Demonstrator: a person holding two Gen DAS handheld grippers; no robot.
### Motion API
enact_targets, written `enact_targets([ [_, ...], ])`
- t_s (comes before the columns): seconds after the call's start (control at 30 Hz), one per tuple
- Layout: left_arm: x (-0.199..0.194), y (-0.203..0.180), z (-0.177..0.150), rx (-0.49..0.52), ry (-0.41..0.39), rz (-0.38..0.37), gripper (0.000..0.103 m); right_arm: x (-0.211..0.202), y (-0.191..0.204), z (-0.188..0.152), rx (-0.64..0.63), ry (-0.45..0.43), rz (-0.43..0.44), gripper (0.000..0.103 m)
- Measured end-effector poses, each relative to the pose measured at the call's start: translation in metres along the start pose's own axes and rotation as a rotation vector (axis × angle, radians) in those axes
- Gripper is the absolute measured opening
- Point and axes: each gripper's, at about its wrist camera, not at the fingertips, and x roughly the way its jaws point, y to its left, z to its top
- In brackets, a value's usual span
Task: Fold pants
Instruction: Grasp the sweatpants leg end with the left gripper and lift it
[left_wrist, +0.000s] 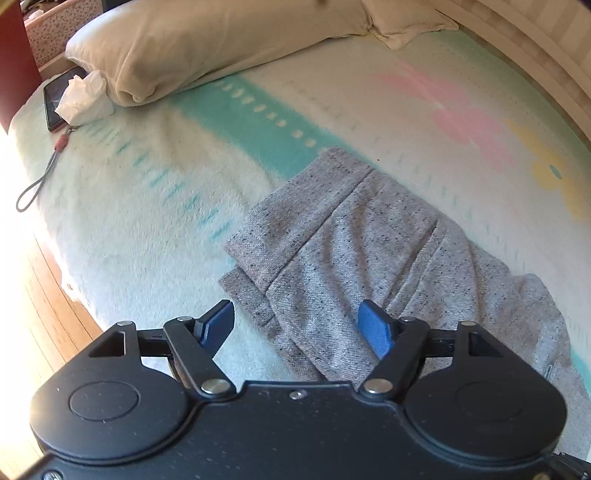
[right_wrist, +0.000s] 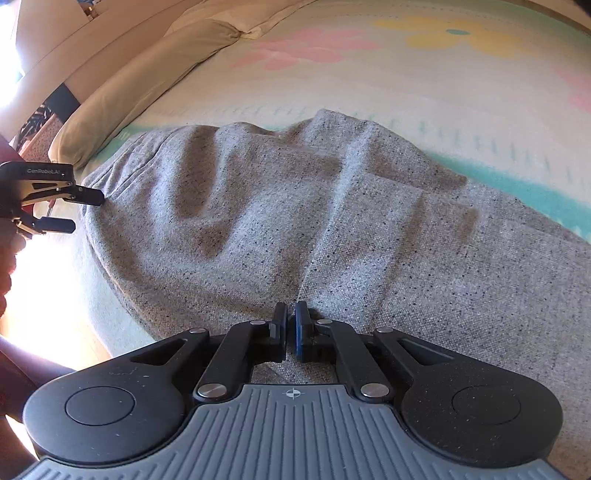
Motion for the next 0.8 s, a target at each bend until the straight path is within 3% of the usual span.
enact_targets([
  [0.2,0.027,0.016,0.007,-0.137,0.057,-0.067,0.081,0.003,0.004,0.0,-0.027,-0.007,-0.013,0.004],
  [0.37,0.039,0.018,0.018,-0.196,0.019,-0.1,0.081,0.003,0.005,0.0,-0.038,-0.013,-0.014,0.004],
  [0.4,0.04,0.017,0.018,-0.201,0.009,-0.101,0.079,0.002,0.005,-0.001,-0.04,-0.015,-0.013,0.004],
  [0.47,0.04,0.015,0.018,-0.197,-0.018,-0.097,0.055,0.002,0.005,-0.001,-0.044,-0.019,-0.01,0.004],
  [0.57,0.03,0.009,0.016,-0.171,-0.056,-0.126,0.038,0.002,0.005,-0.002,-0.041,-0.024,0.0,0.004],
  [0.8,-0.016,-0.016,0.009,-0.045,-0.186,-0.108,0.034,-0.012,0.003,0.009,0.005,-0.1,0.033,0.005],
])
